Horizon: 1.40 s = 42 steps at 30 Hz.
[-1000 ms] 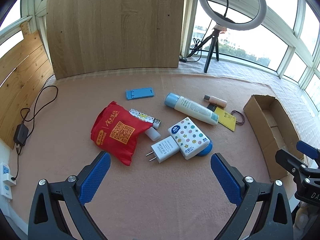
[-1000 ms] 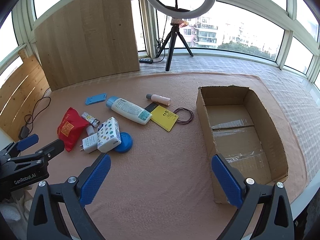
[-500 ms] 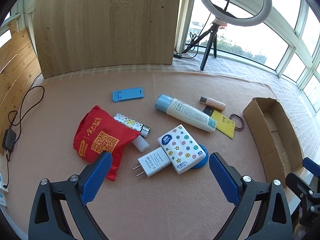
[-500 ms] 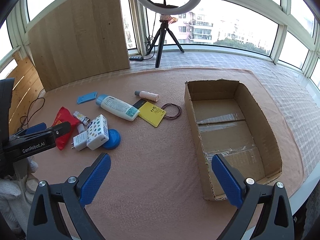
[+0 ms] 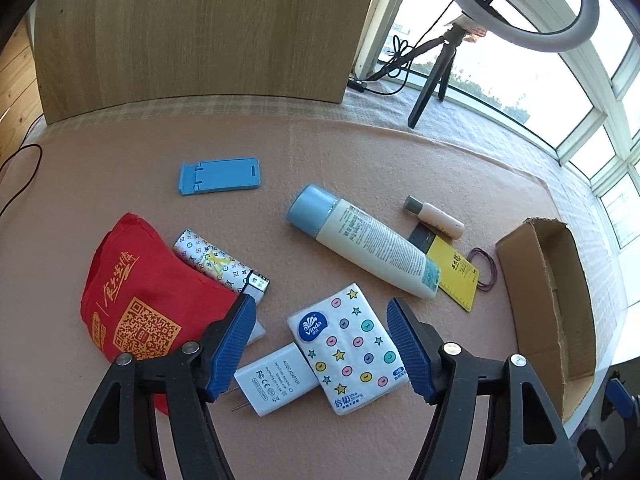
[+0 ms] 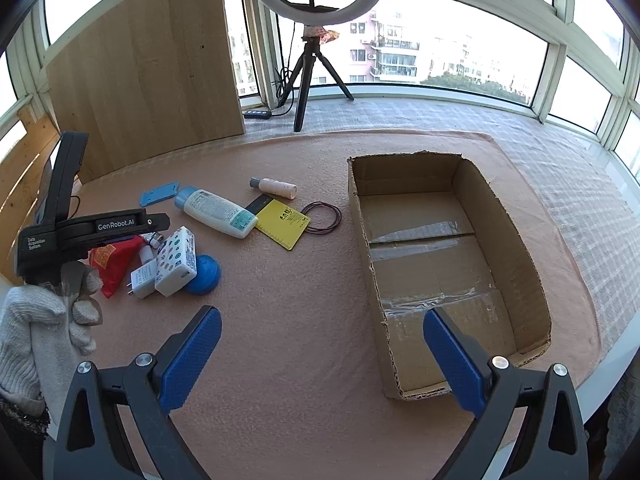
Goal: Organize objects
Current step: 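Reach the left gripper to the dotted tissue pack and close on it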
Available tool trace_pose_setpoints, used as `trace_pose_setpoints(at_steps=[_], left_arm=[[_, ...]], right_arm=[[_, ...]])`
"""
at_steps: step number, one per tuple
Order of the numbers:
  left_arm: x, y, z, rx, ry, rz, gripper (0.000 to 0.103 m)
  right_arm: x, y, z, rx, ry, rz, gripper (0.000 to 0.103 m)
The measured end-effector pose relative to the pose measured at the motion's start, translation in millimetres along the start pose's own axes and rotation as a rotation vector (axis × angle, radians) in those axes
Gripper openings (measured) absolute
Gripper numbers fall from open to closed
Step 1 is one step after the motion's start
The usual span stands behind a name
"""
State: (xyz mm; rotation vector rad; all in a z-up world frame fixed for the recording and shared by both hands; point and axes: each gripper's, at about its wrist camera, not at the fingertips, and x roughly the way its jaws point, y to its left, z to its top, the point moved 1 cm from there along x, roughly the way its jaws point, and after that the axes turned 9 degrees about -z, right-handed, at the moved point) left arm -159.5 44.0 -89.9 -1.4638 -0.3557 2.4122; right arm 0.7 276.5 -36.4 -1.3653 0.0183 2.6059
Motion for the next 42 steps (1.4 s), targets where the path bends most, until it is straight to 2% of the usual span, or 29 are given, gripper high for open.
trace_pose_setpoints(at_steps=[4, 9, 18, 24, 29, 35, 42], left_arm=[[20.2, 3.9, 9.4, -0.025, 0.042, -0.043, 0.062], [39.1, 15.7, 14.7, -0.068, 0.083, -0.059, 0.053], [51.3, 19.7, 8.7, -0.098, 0.138, -0.154, 0.039], [53.1, 27.1, 16.6, -0.115, 0.131, -0.152, 0.037], [54.2, 15.9, 13.5, -0.062, 0.164, -0.178, 0.037], [48.5, 4.7, -0.9, -0.027, 0.184, -0.215, 0.037], [41.9, -5.3, -35.0, -0.018, 0.211, -0.254, 0.037]], right_arm=[[1.6, -5.2, -2.5, 0.003, 0.007, -0.007, 0.100], [2.6, -12.9, -4.7, 0.015, 0.012, -0.016, 0.100], [6.9, -13.8, -5.4, 0.021, 0.024, -0.010, 0.100], [6.3, -7.9, -5.3, 0.003, 0.024, -0.004, 0.100], [6.9, -5.5, -7.1, 0.001, 0.027, 0.002, 0.100], [6.9, -5.3, -6.1, 0.004, 0.024, 0.005, 0.100], [10.9, 0.6, -4.2, 0.000, 0.030, 0.022, 0.100]])
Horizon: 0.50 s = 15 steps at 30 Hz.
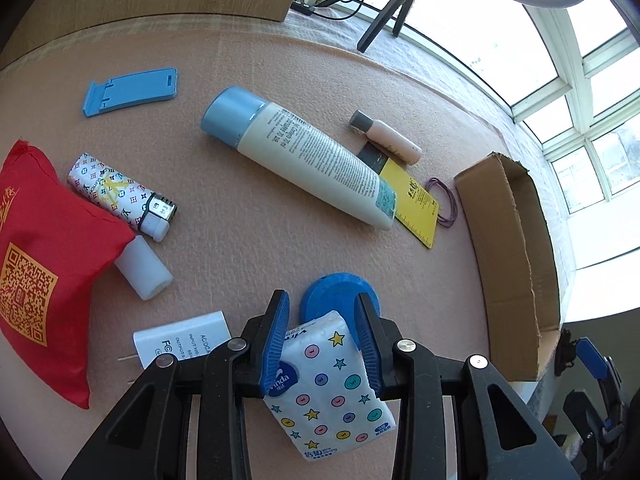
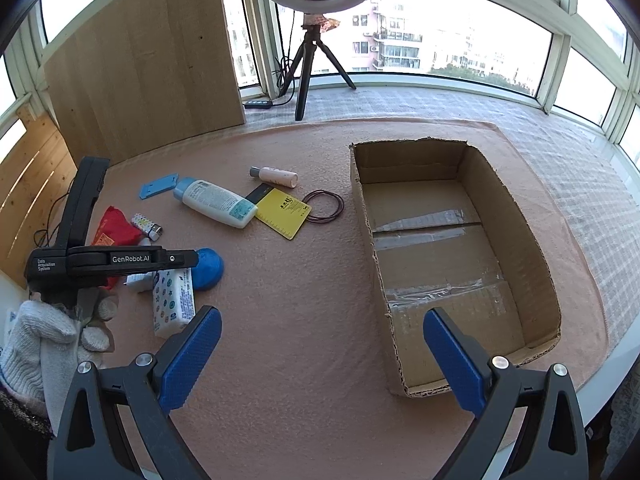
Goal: Organize objects
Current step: 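Reach the left gripper to the dotted tissue pack and close on it, then lift the tissue pack with the left gripper and carry it over the box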
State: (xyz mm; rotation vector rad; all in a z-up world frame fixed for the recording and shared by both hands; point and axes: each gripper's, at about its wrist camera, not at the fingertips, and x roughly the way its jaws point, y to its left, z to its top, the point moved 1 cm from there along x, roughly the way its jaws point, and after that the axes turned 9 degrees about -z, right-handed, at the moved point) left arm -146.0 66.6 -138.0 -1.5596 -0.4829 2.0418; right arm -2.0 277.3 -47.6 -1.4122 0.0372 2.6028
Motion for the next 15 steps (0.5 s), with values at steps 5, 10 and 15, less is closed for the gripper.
trace_pose_setpoints(at_steps=[5, 10, 15], left_arm=[[3.7, -5.2, -30.1, 0.004, 0.007, -0.019, 0.036], [-5.7, -14.7, -45.3, 0.028, -0.015, 0.008, 0.037], [-35.4, -13.5, -65.0, 0.020, -0.090, 0.064, 0.049]], right_arm=[[2.1, 6.4, 2.8, -0.015, 0.001, 0.013, 0.100], [10.7, 15.0, 7.9, -0.034, 0.019, 0.048, 0.100], [25.6, 33.5, 15.3, -0.107, 0.053, 0.113, 0.100]])
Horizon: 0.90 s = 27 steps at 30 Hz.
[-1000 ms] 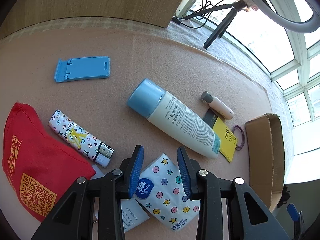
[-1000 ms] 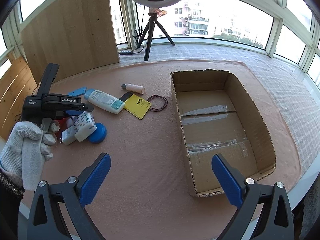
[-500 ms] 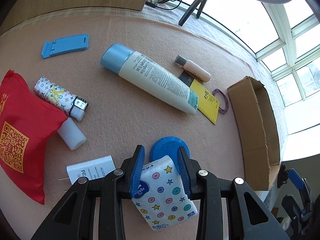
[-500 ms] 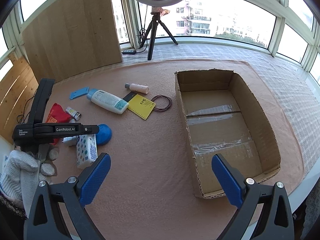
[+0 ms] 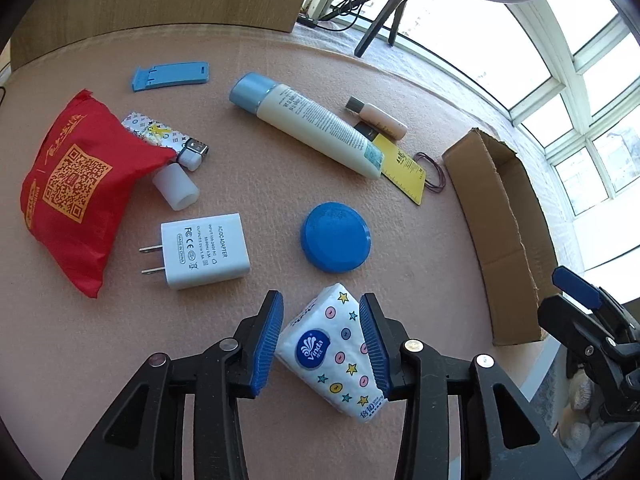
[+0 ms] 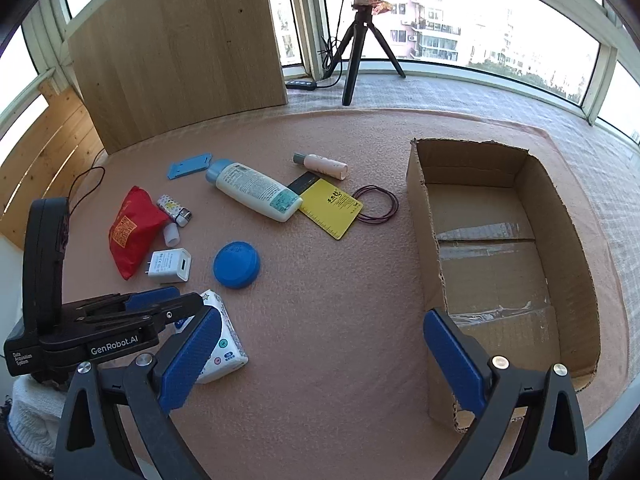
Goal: Organize objects
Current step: 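Lift the tissue pack with the left gripper and carry it over the box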
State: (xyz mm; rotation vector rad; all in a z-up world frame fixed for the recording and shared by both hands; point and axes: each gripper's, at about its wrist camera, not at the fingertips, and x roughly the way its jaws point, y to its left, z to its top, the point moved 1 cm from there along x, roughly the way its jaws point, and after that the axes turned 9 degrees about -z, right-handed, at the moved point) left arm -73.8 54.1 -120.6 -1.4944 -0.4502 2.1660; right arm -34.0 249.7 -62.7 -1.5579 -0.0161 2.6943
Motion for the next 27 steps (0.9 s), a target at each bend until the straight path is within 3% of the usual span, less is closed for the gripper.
trace_pose_setpoints(at_steps=[3, 12, 21, 27], left_arm=[[-13.8, 6.3, -16.0, -0.023, -0.020, 0.020, 0.062], [-11.7, 5.7, -52.1, -0.075, -0.035, 0.056, 0.063], [-0.7, -2.0, -57.4, -0.110, -0.074, -0.022, 0.062], [1.9, -0.8, -57.7, -0.134, -0.086, -0.059, 0.062]], right_arm=[[11.1, 14.5, 6.7, -0.072, 0.017, 0.032, 0.100], [58.6, 48.4, 12.1, -0.174, 0.174, 0.222, 0.099], [78.7, 79.8, 7.5, -0.326, 0.274, 0.276, 0.072], [83.1, 88.8, 0.3, -0.346, 0.332, 0.325, 0.054]])
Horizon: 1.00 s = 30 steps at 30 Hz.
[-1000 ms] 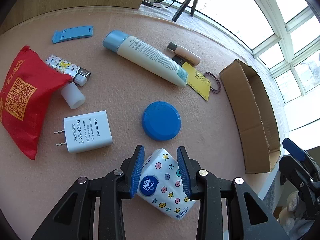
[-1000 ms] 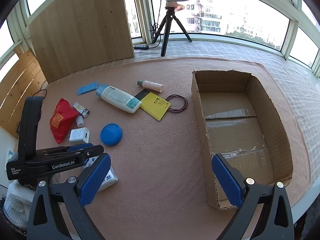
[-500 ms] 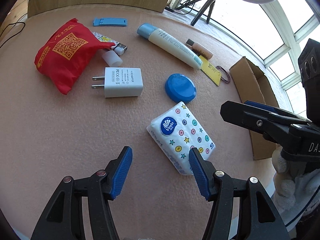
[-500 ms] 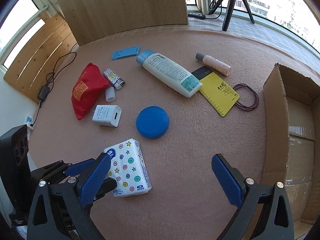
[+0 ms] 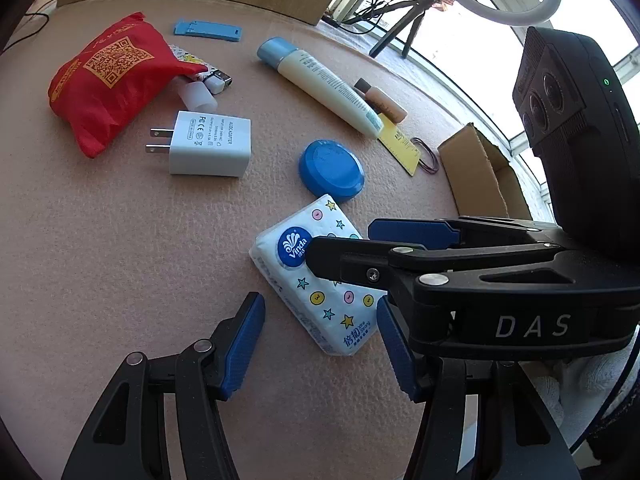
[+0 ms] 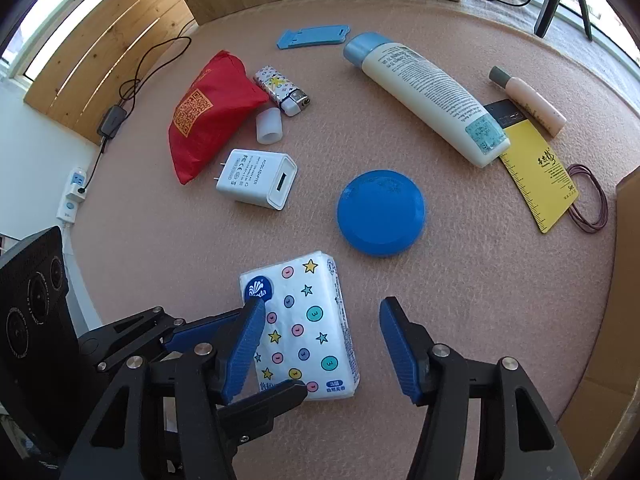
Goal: Organize objects
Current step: 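Lift the tissue pack with the left gripper and carry it over the box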
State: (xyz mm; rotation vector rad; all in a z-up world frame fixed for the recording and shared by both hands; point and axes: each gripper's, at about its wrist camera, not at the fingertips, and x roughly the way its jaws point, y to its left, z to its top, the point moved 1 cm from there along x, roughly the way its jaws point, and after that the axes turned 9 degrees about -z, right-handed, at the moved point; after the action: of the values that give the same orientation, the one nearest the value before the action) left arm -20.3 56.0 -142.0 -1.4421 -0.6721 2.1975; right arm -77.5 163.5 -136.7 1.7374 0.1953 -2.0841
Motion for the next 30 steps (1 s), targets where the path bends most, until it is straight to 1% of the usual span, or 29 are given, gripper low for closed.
trace_pose_setpoints(at_steps=[1, 3, 4, 6, 13, 19, 24, 30], left_arm=[[0.2, 0.6, 0.9, -0.006, -0.001, -0.007, 0.061], [2.0, 1.2, 2.1, -0.013, 0.004, -0.026, 0.055], [3.0, 1.1, 2.7, -0.015, 0.006, -0.035, 0.054], [4.2, 0.1, 2.4, -0.009, 0.005, -0.035, 0.054], [3.2, 4.4, 3.0, -0.029, -0.001, -0.065, 0.051], [3.5, 3.7, 3.1, -0.019, 0.003, -0.062, 0.051], [3.5, 1.5, 3.7, -0.021, 0.003, -0.057, 0.051], [0.7, -19.1, 8.5, 0.015, -0.009, -0.048, 0.051]], right_arm=[[0.4, 1.8, -0.5, -0.003, 0.000, 0.005, 0.054], [1.1, 4.6, 0.2, -0.010, 0.005, 0.012, 0.052], [1.9, 6.0, 0.7, -0.014, 0.009, 0.015, 0.051], [2.8, 8.5, 1.8, -0.024, 0.013, 0.021, 0.047], [2.1, 8.8, 5.5, -0.029, 0.000, -0.002, 0.046], [1.0, -0.3, 5.7, -0.002, -0.006, 0.007, 0.044], [-5.6, -3.2, 2.1, 0.026, -0.014, 0.011, 0.038], [-26.7, -10.8, -5.2, 0.074, -0.054, 0.010, 0.038]])
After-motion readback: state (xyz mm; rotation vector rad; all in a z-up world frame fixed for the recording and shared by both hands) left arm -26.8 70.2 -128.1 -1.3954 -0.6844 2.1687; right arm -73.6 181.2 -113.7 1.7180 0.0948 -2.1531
